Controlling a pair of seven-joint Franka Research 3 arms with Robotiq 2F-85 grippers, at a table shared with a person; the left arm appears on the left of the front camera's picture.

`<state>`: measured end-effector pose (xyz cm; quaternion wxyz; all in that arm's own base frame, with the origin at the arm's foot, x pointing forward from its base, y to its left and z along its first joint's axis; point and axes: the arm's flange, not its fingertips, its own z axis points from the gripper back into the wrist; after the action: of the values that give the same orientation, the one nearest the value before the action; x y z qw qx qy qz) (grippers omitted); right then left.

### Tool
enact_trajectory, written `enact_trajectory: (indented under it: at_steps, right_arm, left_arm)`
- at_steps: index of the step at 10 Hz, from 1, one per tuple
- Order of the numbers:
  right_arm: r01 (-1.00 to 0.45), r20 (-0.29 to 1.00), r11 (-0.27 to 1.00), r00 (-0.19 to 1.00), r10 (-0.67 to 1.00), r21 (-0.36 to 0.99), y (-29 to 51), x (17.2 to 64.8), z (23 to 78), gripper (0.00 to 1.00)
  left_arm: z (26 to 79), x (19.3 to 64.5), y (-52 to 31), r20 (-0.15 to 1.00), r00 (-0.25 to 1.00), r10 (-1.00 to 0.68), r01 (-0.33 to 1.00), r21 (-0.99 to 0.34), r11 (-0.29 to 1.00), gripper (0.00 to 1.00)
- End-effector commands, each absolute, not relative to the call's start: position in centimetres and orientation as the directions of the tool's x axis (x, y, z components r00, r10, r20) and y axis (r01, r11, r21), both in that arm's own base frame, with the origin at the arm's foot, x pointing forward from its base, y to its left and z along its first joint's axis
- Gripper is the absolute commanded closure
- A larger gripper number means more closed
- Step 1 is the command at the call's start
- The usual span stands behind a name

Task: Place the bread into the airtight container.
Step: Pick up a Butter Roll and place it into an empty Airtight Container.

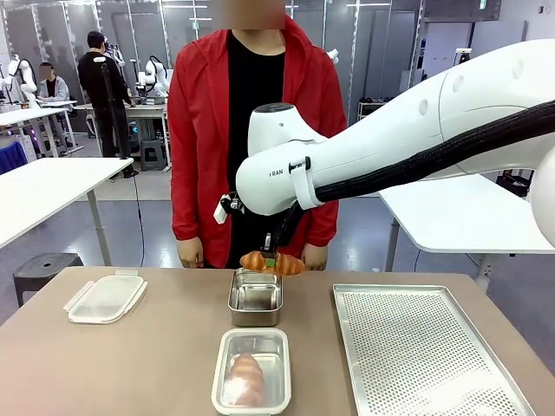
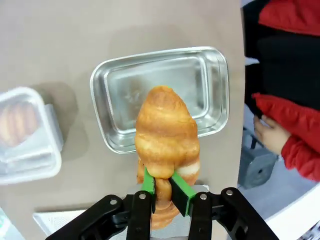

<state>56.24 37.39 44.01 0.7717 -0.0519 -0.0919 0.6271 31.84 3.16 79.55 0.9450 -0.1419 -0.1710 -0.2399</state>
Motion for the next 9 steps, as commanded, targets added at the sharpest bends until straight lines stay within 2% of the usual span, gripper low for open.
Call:
enact_trajectory:
  at_steps: [1, 2, 3, 5, 9]
  right_arm:
    - [-0.847, 0.128, 0.508, 0.493, 0.861, -0.157, 38.0, 56.8, 43.5, 0.87]
    - [-0.778, 0.130, 0.618, 0.605, 0.785, -0.110, 38.0, 57.2, 43.2, 0.87]
    - [-0.764, 0.103, 0.639, 0.631, 0.769, -0.090, 38.2, 57.5, 43.0, 0.87]
    - [-0.633, 0.123, 0.773, 0.770, 0.626, 0.030, 38.7, 58.9, 41.5, 0.87]
    - [-0.523, 0.127, 0.852, 0.844, 0.521, -0.014, 40.5, 61.0, 38.6, 0.87]
  left_arm:
    - [79.6, 31.7, 3.2, 0.392, 0.822, -0.413, 0.510, -0.184, 0.840, 0.00]
    - [79.6, 31.7, 3.2, 0.392, 0.822, -0.413, 0.510, -0.184, 0.840, 0.00]
    - [79.6, 31.7, 3.2, 0.392, 0.822, -0.413, 0.510, -0.184, 0.840, 0.00]
    - [79.6, 31.7, 3.2, 0.392, 0.822, -0.413, 0.510, -0.184, 0.840, 0.00]
    - [79.6, 31.7, 3.2, 0.392, 0.822, -0.413, 0.510, -0.184, 0.840, 0.00]
